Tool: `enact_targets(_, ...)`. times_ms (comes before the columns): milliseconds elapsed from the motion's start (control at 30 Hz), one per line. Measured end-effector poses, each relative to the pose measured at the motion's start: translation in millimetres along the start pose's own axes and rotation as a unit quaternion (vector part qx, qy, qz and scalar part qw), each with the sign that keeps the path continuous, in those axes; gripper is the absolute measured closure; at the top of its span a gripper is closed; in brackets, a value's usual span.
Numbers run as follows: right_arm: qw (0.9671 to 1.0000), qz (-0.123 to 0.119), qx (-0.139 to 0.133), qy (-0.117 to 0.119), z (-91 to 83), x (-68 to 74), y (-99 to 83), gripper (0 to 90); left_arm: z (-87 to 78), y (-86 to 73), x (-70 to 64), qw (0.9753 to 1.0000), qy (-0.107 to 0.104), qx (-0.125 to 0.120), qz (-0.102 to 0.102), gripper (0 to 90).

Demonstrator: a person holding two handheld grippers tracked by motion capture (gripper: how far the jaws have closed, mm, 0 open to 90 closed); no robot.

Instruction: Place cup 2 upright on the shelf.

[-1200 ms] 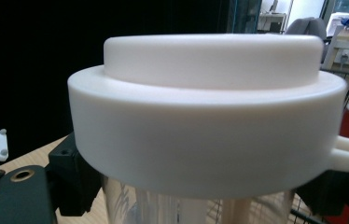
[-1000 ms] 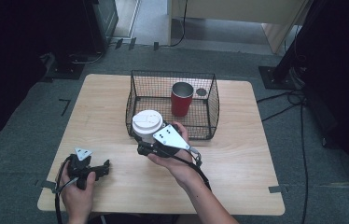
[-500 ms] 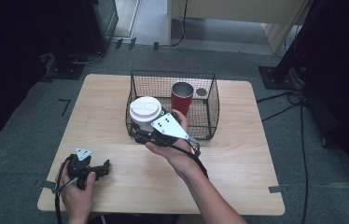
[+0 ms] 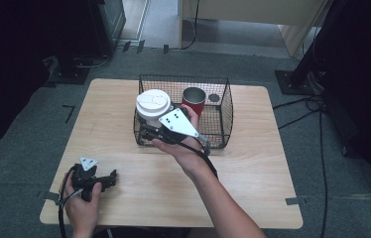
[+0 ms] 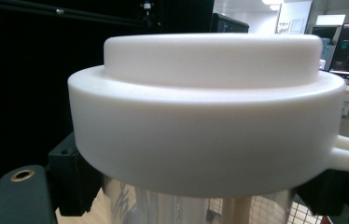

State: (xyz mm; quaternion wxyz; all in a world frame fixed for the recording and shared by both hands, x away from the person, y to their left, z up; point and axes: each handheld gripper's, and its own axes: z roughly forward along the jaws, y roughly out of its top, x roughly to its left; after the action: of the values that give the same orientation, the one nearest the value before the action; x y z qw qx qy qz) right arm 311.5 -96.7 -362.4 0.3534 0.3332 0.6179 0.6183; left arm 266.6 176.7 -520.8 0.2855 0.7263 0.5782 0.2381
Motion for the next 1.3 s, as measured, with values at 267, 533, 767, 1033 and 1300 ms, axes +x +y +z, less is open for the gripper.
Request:
enact_targets(267, 0.9997, 0.013, 0.004, -0.019, 20.0, -12.0, 0.8, 16.1, 0.2, 0.0, -0.2, 1.0, 0.0, -0.002, -0.002, 0.0)
enact_targets(533, 0.9989, 0.023, 0.003, -0.04, 39.7, -24.4, -4.3, 16.0, 0.2, -0.1, -0.2, 1.0, 0.0, -0.002, -0.001, 0.0)
enact_targets(767, 0.998, 0.022, 0.016, -0.057, 62.1, -33.9, -16.4, 16.0, 0.2, -0.1, -0.2, 1.0, 0.0, -0.002, -0.001, 0.0)
enact_targets(1033, 0.9971, 0.026, 0.023, -0.068, 78.4, -40.1, -29.0, 16.0, 0.2, 0.0, -0.1, 1.0, 0.0, -0.001, -0.001, 0.0)
enact_targets(1300, 0.996, 0.035, 0.03, -0.077, 94.5, -50.0, -41.5, 16.0, 0.2, -0.1, -0.2, 1.0, 0.0, -0.001, -0.001, 0.0)
